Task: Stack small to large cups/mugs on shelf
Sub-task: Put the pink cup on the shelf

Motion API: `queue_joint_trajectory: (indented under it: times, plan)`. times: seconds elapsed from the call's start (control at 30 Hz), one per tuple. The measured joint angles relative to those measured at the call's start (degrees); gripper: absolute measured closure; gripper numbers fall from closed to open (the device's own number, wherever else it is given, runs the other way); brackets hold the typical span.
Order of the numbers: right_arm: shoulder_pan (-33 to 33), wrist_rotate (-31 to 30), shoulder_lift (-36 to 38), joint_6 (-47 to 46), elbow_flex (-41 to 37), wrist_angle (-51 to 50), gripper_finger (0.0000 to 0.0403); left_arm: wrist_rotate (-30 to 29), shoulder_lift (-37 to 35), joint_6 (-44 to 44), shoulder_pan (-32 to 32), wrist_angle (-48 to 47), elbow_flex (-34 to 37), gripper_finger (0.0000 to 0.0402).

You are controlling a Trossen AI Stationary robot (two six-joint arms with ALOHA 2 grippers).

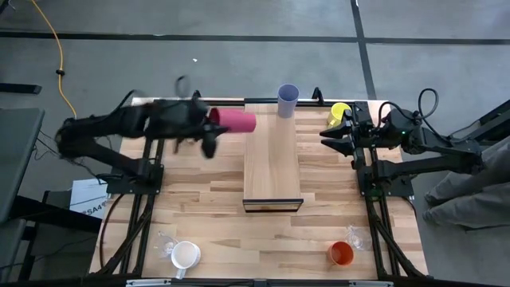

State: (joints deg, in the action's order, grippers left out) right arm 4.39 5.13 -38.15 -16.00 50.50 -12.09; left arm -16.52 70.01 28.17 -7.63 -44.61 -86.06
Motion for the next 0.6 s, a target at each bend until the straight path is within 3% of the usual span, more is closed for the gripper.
queue_joint_trajectory:
  times: [0.2,0.37,0.43,0.6]
  plan:
    - [0.00,-0.02,0.00,-0.02,0.00,-0.91,0.0279,0.26,21.52,-0.74,-6.88,-26.73,-29.50,0.0401]
    - [0.00,-0.02,-0.02,-0.01,0.00,-1.72,0.0279,2.41,35.59,-3.61,-10.90,-37.43,-46.49,0.0401]
    - [-0.01,-0.19,-0.02,0.00,0.00,-1.91,0.0279,3.28,39.07,-4.11,-12.01,-38.17,-49.05,0.0401]
    - [0.02,-0.81,-0.02,0.01,0.00,-1.96,0.0279,4.53,40.79,-5.17,-14.75,-35.34,-43.37,0.0401]
